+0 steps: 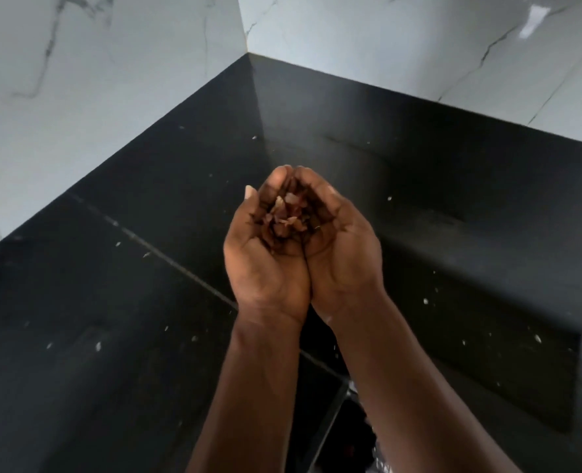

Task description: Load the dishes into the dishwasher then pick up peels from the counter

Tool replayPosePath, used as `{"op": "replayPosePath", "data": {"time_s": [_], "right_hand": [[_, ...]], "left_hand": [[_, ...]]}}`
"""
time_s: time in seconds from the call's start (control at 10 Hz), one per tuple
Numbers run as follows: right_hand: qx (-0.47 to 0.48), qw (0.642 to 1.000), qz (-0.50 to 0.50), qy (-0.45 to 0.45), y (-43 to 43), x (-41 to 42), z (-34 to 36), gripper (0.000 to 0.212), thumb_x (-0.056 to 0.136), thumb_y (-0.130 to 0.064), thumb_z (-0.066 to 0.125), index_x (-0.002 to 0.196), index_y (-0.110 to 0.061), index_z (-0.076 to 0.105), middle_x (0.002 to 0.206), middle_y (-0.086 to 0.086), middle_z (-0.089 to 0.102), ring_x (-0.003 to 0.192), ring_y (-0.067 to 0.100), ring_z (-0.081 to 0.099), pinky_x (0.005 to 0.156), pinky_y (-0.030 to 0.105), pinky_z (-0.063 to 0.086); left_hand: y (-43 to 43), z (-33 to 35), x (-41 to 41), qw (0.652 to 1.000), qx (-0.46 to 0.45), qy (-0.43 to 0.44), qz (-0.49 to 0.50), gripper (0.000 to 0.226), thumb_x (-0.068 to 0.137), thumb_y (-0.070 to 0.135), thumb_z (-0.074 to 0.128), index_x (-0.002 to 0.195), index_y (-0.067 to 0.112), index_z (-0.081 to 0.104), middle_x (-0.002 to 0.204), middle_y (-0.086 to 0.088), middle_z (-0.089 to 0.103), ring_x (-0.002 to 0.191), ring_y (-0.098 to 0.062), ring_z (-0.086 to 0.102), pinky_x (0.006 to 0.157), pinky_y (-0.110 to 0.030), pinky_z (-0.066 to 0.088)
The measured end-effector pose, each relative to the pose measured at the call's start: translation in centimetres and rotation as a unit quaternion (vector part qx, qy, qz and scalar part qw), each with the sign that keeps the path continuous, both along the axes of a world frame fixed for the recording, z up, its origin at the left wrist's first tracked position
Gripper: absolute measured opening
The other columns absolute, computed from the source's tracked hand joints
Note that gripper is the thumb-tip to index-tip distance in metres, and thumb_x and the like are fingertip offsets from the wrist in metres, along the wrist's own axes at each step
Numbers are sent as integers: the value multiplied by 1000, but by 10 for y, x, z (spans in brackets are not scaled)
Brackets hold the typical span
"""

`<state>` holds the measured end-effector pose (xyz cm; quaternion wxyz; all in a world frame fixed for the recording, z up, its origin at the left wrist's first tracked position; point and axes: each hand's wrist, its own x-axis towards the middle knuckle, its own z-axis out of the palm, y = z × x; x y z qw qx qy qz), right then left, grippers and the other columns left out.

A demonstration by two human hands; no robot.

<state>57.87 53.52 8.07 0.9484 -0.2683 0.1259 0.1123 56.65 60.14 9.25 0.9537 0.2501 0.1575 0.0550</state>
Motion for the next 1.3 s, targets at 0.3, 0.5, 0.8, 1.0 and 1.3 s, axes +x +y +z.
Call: {"op": "replayPosePath", "data": {"time_s": [0.3, 0.5, 0.8, 1.0, 1.3], "right_hand": [[44, 996, 34, 63, -51, -208, -17, 42, 108, -23, 33, 134, -2, 59, 131, 15, 66, 121, 26, 65, 105, 39, 51], [113, 966, 34, 230, -97, -344, -107, 34, 103, -17, 48, 129, -2, 64, 131, 19, 65, 122, 28, 63, 110, 40, 46], [-30, 923, 23, 383, -94, -384, -363, 12, 96, -8, 53, 96, -2, 63, 81, 13, 67, 73, 22, 69, 69, 30, 61], [-14, 937, -33, 347, -90, -339, -498, 50, 109, -37, 30, 82, -7, 60, 70, 10, 68, 64, 21, 68, 66, 32, 49], [-314, 895, 87, 304, -115, -344, -435, 30, 108, -20, 39, 80, -27, 49, 82, -11, 46, 73, 0, 43, 101, 32, 45]], "left_hand": [[-56, -14, -210, 997, 45, 55, 23, 44, 104, 23, 44, 131, -9, 59, 133, -24, 62, 128, -39, 57, 114, -51, 42], [-106, -91, -341, 975, 2, 221, 38, 33, 100, 11, 49, 120, -9, 66, 114, -22, 72, 105, -32, 70, 95, -39, 57], [-109, -355, -369, 910, 59, 410, -31, 24, 94, 14, 61, 71, 10, 59, 69, -9, 53, 57, -21, 54, 56, -30, 54], [-101, -461, -319, 920, 99, 364, -104, 42, 101, 43, 56, 72, 13, 56, 55, -8, 53, 48, -25, 57, 66, -41, 62], [-68, -507, -317, 814, 409, 331, -248, 104, 50, 100, 58, 114, 21, 74, 105, -4, 77, 98, -26, 74, 94, -51, 57]]}}
